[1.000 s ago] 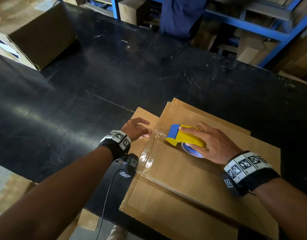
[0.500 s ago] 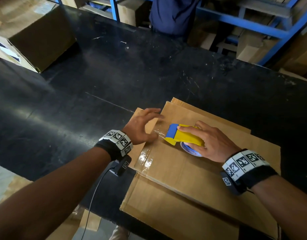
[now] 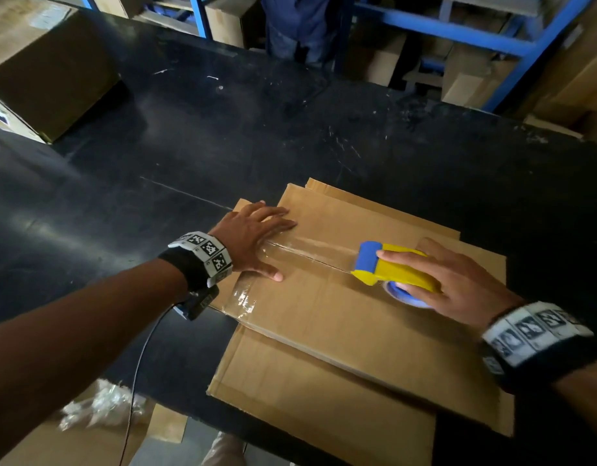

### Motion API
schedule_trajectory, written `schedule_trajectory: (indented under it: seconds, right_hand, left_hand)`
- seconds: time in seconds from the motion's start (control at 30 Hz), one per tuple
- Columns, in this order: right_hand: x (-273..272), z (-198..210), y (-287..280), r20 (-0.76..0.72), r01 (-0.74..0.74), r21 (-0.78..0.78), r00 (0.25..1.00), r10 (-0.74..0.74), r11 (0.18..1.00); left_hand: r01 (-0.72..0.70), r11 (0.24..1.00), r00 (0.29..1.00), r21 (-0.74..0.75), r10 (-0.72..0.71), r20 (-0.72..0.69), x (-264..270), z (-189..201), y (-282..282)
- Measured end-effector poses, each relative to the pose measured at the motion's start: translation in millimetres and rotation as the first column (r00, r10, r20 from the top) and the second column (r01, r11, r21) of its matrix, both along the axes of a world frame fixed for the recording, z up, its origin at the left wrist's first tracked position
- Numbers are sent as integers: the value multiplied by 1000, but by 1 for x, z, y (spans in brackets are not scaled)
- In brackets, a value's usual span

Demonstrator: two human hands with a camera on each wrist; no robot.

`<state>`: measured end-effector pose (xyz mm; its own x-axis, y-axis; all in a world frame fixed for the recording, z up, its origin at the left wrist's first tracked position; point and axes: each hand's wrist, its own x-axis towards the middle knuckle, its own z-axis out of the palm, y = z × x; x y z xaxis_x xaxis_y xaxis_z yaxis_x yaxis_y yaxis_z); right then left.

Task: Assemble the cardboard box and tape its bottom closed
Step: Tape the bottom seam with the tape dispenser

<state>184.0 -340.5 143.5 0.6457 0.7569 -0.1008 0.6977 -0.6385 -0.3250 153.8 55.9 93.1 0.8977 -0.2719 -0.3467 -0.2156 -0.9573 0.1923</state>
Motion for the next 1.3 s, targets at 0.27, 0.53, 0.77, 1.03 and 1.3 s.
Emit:
schedule_trajectory:
  seconds: [0.27,0.53,0.77,1.03,1.3]
  right_hand:
    - [-29,3,-99,-66,86,-114,993,-94,990]
    - [-26,-13,-109,-31,69,-19,997,-70,997]
    - [-22,-15,-112,0,60,29,998,-60,998]
    - [-29,2,-165,3,93,-40,996,-93,995]
    - [-53,40,-280,-51,119,-260,989,-137,958]
  left_hand:
    - [-50,994,997,93,56,-56,3,21,-17]
    - [79,996,997,33,-80,19,5,42,-125]
    - [83,996,996,6,-83,-22,7,24,-204]
    - [106,991,994,82,-103,-41,8,29,-209]
    - [119,985,992,125,-112,-58,9,33,-215]
